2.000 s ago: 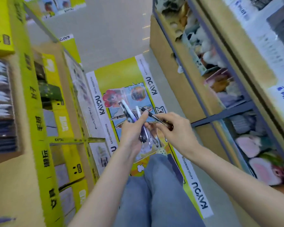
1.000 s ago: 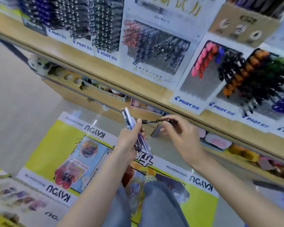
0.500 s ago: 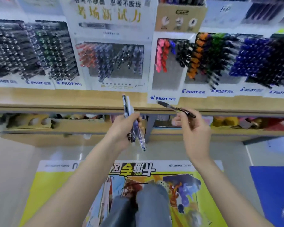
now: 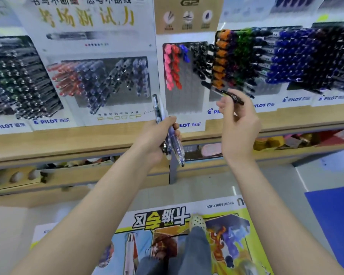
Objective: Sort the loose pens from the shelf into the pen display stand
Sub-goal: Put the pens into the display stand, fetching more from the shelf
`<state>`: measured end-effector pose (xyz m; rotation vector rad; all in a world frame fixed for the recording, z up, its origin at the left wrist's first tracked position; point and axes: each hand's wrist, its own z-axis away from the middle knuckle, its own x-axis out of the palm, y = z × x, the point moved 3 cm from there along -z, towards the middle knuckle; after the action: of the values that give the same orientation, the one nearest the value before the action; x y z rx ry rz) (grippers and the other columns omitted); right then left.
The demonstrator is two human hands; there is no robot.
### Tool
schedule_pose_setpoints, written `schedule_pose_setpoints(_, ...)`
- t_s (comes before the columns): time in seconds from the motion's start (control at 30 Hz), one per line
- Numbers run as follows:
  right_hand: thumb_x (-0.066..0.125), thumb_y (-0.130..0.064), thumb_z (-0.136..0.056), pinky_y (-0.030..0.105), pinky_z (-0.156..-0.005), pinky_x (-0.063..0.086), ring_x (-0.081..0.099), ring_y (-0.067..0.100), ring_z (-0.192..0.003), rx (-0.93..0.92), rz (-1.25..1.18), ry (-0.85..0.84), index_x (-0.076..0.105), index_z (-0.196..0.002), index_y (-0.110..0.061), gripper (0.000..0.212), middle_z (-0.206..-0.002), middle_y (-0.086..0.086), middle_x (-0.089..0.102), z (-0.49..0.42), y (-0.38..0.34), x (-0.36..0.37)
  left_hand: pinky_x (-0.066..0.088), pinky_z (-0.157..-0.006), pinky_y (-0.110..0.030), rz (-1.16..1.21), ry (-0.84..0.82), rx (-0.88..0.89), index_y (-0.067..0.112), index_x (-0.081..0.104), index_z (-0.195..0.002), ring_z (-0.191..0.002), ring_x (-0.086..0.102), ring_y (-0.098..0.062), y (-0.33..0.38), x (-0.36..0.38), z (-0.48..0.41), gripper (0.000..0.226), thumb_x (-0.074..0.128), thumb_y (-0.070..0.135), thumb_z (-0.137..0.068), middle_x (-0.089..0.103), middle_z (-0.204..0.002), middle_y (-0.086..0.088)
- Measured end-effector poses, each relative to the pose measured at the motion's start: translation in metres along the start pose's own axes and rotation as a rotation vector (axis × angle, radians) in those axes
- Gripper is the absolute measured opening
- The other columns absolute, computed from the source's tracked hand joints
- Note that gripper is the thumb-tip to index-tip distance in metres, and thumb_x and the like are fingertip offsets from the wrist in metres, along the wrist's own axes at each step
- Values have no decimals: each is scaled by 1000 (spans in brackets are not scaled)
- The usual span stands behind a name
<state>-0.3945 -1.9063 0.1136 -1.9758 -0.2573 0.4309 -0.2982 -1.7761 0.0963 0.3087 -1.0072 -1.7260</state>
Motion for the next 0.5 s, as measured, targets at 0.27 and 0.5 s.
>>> schedule_pose_setpoints(0.27,47,-18,-95,26,-73,54,68,9,-84,-141,5,65,56,-109,-14,17,-89,5,67,0,5,13,47,-44,-18,-3,-30,-10,6,52,-83,-42,50,-10,-12,-3,-20,12,56,11,-93,51,-43,4)
schedule_pose_setpoints(0.5,45,-19,-96,37,-72,56,67,20,-84,-242,85,90,58,-111,-4,26,-96,8,67,8,19,17,48,-46,-21,-74,-56,9,6,53,-83,-43,51,-10,-20,-7,-29,12,56,12,-93,51,-44,4)
